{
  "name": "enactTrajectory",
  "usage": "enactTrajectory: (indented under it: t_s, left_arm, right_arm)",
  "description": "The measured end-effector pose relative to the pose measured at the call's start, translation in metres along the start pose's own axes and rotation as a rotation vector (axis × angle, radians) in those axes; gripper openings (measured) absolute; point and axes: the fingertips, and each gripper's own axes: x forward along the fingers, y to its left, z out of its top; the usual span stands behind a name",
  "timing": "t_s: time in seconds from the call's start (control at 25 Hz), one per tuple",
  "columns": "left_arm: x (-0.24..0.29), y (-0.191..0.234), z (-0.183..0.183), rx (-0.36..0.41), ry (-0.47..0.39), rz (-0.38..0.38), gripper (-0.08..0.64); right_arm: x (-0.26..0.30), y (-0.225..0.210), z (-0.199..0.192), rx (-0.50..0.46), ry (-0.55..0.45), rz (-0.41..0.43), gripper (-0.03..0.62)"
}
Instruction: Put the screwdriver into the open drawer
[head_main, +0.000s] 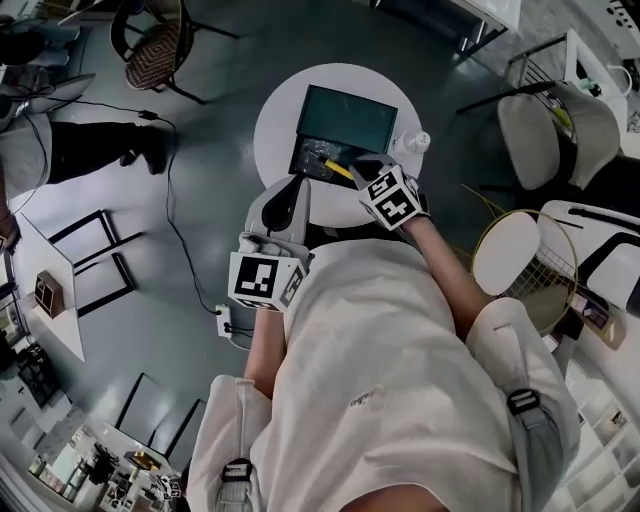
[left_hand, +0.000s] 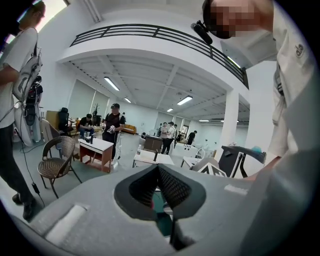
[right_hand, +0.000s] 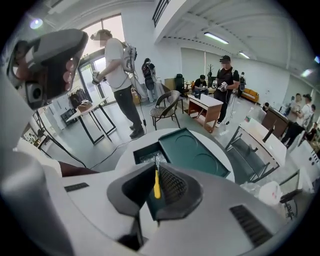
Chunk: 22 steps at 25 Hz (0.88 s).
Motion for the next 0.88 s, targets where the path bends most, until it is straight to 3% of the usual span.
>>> enactTrajectory:
  t_s: [0.44, 0.88]
  left_arm:
    - [0.020, -0.026, 0.003, 0.032, 0.016, -0.069, 0.011]
    - [0.011, -0.028, -0.016, 0.022, 0.073, -0.064, 0.011]
  right_arm:
    - [-0.058, -0.028, 0.000, 0.140, -0.134, -0.101, 0.009]
    - [-0.072, -0.035, -0.012, 0.219, -0.183, -0.129, 0.009]
